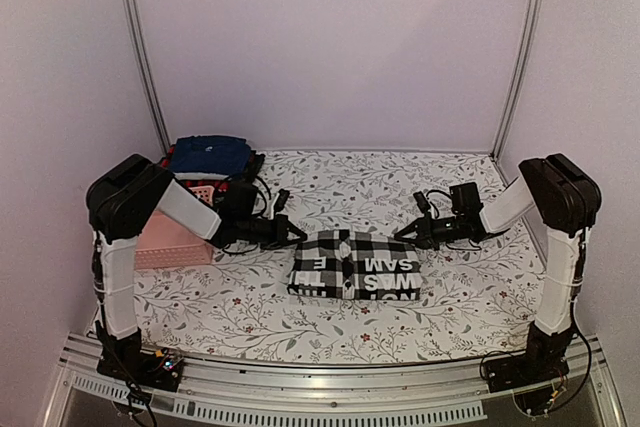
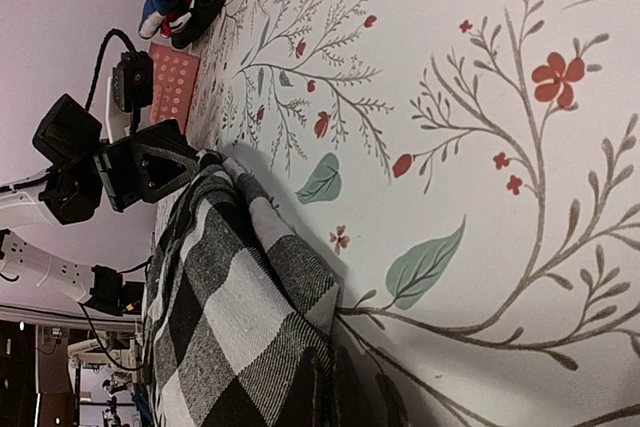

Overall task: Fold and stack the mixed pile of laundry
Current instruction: Adjust the square-folded shirt at the center of the board.

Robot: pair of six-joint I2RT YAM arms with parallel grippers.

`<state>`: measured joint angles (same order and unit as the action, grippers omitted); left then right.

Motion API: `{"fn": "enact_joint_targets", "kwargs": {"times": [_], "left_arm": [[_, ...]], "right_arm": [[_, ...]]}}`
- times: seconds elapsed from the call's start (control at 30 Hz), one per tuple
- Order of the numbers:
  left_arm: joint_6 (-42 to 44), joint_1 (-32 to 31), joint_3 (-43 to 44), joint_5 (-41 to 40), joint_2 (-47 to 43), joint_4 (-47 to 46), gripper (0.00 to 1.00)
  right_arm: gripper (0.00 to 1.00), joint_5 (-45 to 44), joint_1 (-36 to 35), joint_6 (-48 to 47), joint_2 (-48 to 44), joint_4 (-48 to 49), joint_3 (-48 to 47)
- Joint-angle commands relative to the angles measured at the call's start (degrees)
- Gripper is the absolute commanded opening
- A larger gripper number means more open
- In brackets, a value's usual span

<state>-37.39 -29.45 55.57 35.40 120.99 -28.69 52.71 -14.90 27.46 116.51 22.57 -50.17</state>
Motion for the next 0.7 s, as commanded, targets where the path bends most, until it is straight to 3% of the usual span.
{"fn": "enact_joint_targets", "kwargs": {"times": [0.0,0.07,0.17,0.3,0.43,0.47,0.57,0.67], "left_arm": [[1.9,2.6,1.1,-3.6,3.1,2.2,0.0],[1.8,3.0,1.0,-4.0,3.3,2.0,0.0],[2.5,3.4,1.1,-3.3,2.2,1.8,0.02],[6.6,3.6,-1.0,-5.1,-7.3,2.4,0.43],[12.0,3.3,-3.4,-12.7,-20.1,6.9,0.78],[13.4,3.2,-3.8,-14.3,-23.2,8.4,0.97],[17.6,2.7,-5.2,-17.2,-32.7,10.4,1.0],[17.9,2.5,-8.2,-19.2,-41.9,7.5,1.0]], "right_arm": [[0.02,-2.5,0.5,0.1,4.3,0.8,-1.8],[0.09,-2.6,0.4,0.1,4.7,0.8,-2.2],[0.28,-2.7,0.5,-0.7,2.2,-1.2,-2.8],[0.51,-5.6,1.3,-4.7,-6.5,-9.5,-4.3],[0.68,-13.5,2.6,-11.1,-17.6,-19.8,-5.8],[0.71,-15.6,2.8,-12.2,-20.9,-21.8,-6.3],[0.77,-20.5,3.1,-16.6,-28.2,-26.0,-7.7],[0.97,-21.0,3.2,-19.4,-34.0,-25.2,-7.5]]}}
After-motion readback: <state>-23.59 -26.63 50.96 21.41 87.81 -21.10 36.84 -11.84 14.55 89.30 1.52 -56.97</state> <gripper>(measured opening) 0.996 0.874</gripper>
